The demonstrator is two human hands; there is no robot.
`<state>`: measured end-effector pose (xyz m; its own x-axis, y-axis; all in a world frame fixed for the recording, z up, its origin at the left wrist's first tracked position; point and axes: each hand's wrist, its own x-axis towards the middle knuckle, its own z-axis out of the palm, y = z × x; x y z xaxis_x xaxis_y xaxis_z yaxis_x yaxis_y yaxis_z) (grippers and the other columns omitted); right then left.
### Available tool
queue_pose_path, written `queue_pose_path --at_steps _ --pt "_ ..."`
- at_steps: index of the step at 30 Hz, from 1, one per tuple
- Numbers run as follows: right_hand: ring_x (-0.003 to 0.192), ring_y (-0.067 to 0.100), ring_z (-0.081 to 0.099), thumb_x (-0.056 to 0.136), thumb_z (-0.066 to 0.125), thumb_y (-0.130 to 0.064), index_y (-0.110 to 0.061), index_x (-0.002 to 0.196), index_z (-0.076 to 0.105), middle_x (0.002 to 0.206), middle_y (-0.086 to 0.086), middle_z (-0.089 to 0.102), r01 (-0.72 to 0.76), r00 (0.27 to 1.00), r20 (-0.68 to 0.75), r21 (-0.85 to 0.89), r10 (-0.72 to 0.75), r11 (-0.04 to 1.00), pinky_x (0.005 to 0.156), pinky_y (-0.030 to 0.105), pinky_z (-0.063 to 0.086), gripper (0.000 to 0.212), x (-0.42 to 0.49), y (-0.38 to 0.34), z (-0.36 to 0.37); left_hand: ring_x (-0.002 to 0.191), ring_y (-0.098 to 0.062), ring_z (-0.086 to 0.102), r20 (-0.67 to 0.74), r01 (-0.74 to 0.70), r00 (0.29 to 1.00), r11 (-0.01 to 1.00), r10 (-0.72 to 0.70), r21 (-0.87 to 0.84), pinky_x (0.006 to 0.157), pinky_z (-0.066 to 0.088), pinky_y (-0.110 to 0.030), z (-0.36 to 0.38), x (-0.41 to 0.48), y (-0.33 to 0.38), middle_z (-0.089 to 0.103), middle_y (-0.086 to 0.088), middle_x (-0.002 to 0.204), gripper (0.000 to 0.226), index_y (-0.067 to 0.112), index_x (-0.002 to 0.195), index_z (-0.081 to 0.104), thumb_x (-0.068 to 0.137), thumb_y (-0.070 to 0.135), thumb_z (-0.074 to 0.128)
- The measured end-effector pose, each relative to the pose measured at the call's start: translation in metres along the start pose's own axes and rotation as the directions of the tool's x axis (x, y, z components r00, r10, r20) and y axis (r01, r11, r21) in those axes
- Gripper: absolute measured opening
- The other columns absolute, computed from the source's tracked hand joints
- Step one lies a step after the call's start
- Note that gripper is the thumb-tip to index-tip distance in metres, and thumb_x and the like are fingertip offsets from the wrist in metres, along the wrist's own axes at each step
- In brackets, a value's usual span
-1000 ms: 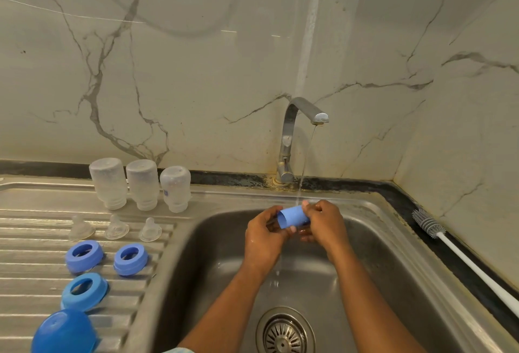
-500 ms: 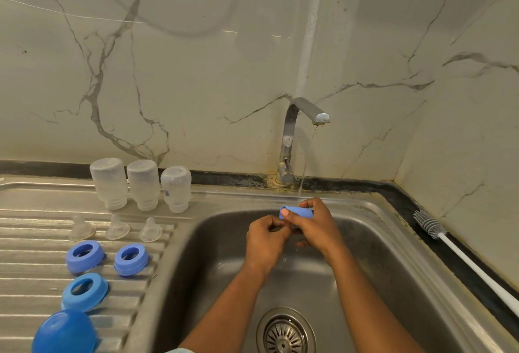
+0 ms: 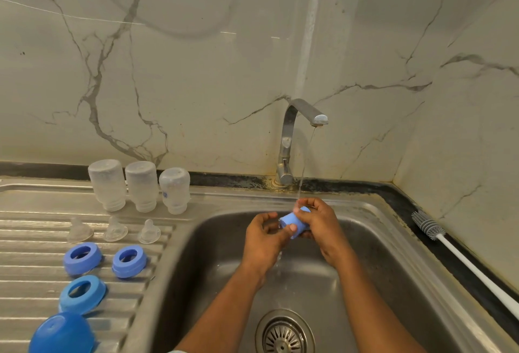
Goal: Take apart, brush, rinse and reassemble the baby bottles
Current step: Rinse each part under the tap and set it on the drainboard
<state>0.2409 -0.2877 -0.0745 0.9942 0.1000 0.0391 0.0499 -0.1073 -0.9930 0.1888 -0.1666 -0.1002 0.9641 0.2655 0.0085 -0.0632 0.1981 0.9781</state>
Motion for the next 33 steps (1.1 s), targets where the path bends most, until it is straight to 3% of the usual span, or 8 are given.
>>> queue_pose_path --at_steps 3,7,9,13,20,25,29,33 --pt "0.081 0.020 0.067 0.087 0.074 -0.030 -0.017 0.110 0.055 0.098 0.007 0.063 -0.019 0.999 0.042 -0.175 0.027 0.984 0.070 0.031 0.060 0.033 -0.001 0.003 0.007 0.099 -0.015 0.070 0.014 -0.087 0.996 0.994 0.086 0.069 0.075 0.057 -0.021 -0.002 0.002 -0.004 0.071 -0.004 0.107 0.046 0.014 0.113 0.062 0.075 -0.003 0.081" --pt "0.092 0.023 0.065 0.100 0.055 -0.026 -0.012 0.099 0.065 0.102 0.010 0.067 0.009 0.999 -0.050 -0.170 -0.018 0.985 0.086 0.047 0.058 0.018 0.003 0.004 0.007 0.101 -0.014 0.067 0.026 -0.113 0.994 0.983 0.111 0.142 0.080 0.058 -0.024 -0.006 0.004 -0.007 0.067 -0.004 0.112 0.055 0.010 0.121 0.057 0.074 -0.009 0.079" --pt "0.100 0.023 0.064 0.097 0.059 -0.023 -0.014 0.110 0.065 0.110 0.007 0.066 0.034 0.999 -0.015 -0.168 -0.037 0.985 0.090 0.048 0.056 0.017 0.003 0.005 0.007 0.099 -0.011 0.065 0.040 -0.115 0.993 0.971 0.109 0.211 0.084 0.058 -0.024 -0.006 0.005 -0.009 0.065 -0.003 0.114 0.053 0.009 0.124 0.058 0.078 -0.010 0.075" --pt "0.110 0.022 0.061 0.082 0.076 -0.007 -0.017 0.129 0.056 0.122 0.002 0.059 0.040 0.996 0.080 -0.186 -0.025 0.982 0.089 0.040 0.058 0.052 0.002 0.009 0.008 0.102 -0.015 0.066 0.049 -0.132 0.991 0.939 0.122 0.316 0.088 0.058 -0.030 -0.009 0.009 -0.016 0.068 -0.002 0.116 0.047 0.011 0.129 0.061 0.085 -0.002 0.071" --pt "0.097 0.026 0.068 0.099 0.053 -0.010 -0.007 0.108 0.072 0.107 0.013 0.072 -0.008 1.000 -0.023 -0.109 0.005 0.994 0.084 0.039 0.059 0.022 0.000 0.005 0.005 0.104 -0.013 0.065 0.088 -0.198 0.980 0.884 0.178 0.424 0.088 0.056 -0.026 -0.012 0.010 -0.023 0.069 0.001 0.112 0.041 0.015 0.123 0.063 0.085 -0.002 0.069" --pt "0.088 0.024 0.070 0.091 0.068 -0.014 -0.009 0.096 0.072 0.093 0.009 0.073 0.059 0.993 -0.090 -0.169 -0.075 0.984 0.076 0.037 0.061 0.008 0.003 0.006 0.003 0.100 -0.007 0.067 0.136 -0.239 0.971 0.865 0.198 0.442 0.084 0.054 -0.017 -0.010 0.012 -0.025 0.072 0.004 0.109 0.042 0.015 0.125 0.065 0.086 0.000 0.069" --pt "0.096 0.025 0.069 0.093 0.065 -0.013 -0.011 0.104 0.071 0.103 0.009 0.072 -0.021 0.998 0.047 -0.136 0.028 0.990 0.077 0.034 0.061 0.013 0.001 0.004 0.002 0.107 -0.013 0.065 0.118 -0.213 0.977 0.861 0.178 0.462 0.096 0.054 -0.035 -0.012 0.013 -0.027 0.070 0.001 0.116 0.047 0.014 0.131 0.062 0.086 0.005 0.071" --pt "0.088 0.025 0.065 0.094 0.052 -0.007 -0.009 0.101 0.069 0.099 0.012 0.066 -0.190 0.981 0.027 -0.093 0.193 0.977 0.070 0.033 0.056 0.018 0.003 -0.001 -0.004 0.111 -0.016 0.060 0.061 -0.189 0.982 0.888 0.180 0.419 0.095 0.054 -0.036 -0.008 0.009 -0.025 0.057 -0.001 0.124 0.056 0.022 0.134 0.052 0.085 0.002 0.070"
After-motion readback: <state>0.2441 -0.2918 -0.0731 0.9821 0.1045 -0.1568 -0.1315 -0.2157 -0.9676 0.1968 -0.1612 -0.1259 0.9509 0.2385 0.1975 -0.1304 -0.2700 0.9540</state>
